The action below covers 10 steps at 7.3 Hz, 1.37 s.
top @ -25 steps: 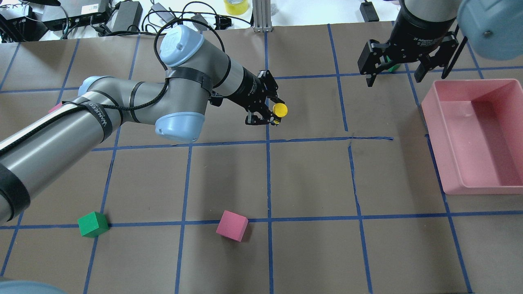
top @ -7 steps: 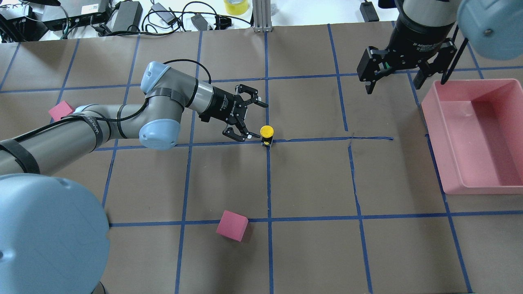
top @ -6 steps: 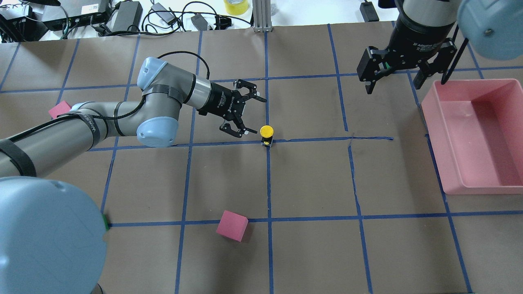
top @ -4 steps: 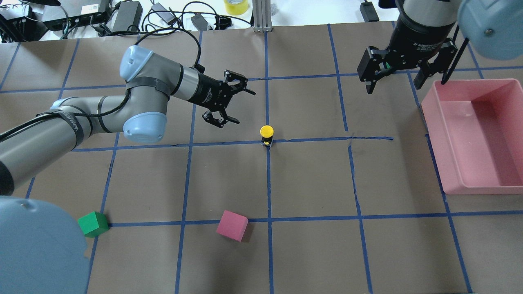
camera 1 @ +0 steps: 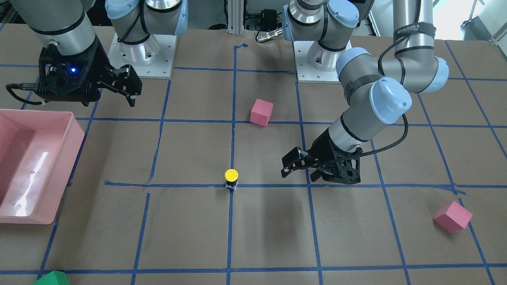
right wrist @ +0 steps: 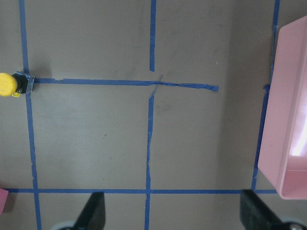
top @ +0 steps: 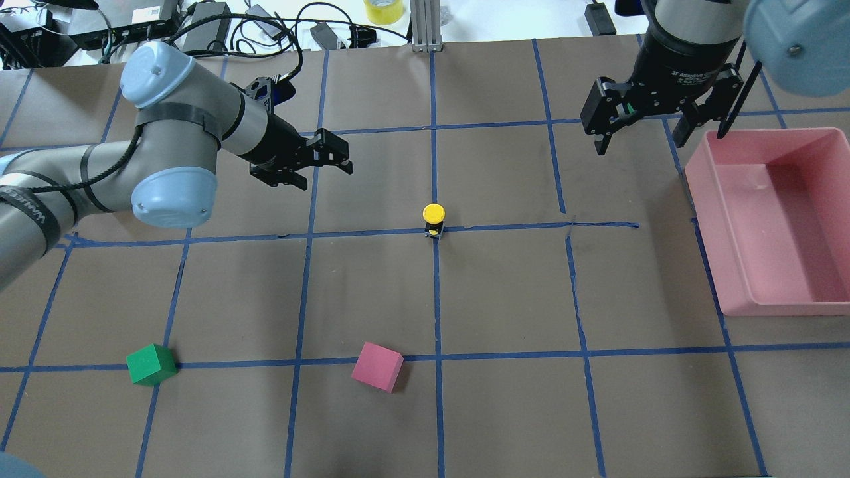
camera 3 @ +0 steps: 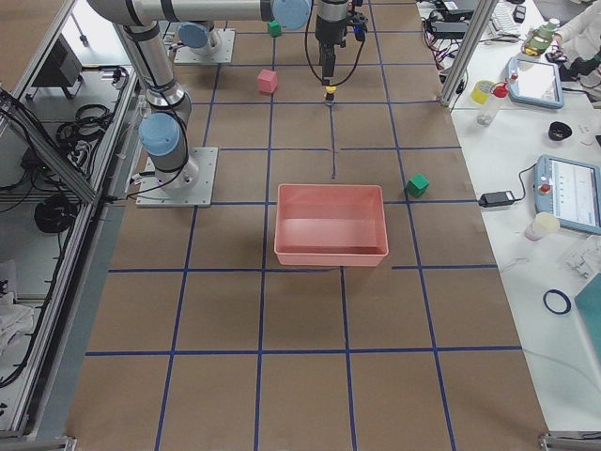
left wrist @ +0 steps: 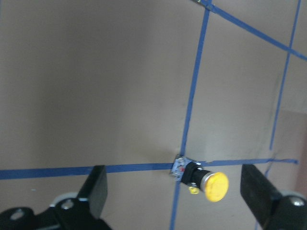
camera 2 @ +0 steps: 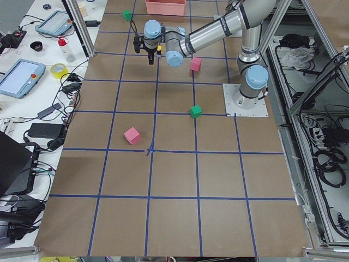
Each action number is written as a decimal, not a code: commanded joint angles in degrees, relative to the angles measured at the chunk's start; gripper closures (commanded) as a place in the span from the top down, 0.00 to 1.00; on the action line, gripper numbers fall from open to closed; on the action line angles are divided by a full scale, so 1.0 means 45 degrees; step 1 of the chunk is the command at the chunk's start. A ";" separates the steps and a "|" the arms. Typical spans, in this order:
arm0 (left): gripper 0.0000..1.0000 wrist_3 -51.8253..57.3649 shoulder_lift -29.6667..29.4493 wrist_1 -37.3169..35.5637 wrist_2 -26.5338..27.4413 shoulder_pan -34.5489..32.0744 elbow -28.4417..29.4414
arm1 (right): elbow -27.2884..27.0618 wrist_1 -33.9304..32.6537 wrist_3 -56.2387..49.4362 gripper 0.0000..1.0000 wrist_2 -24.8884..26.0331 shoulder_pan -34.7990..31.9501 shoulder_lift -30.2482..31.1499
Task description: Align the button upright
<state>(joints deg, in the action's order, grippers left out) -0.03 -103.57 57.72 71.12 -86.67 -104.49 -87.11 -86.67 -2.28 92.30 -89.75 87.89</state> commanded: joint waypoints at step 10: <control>1.00 0.0143 0.3327 0.5202 0.3688 -0.0252 0.3062 | 0.0060 -0.0192 0.0155 1.00 -0.1165 -0.0210 -0.0039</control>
<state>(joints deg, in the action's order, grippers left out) 1.44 -88.94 81.20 87.75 -87.37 -90.26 -86.96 -87.20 -2.16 90.55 -90.27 87.84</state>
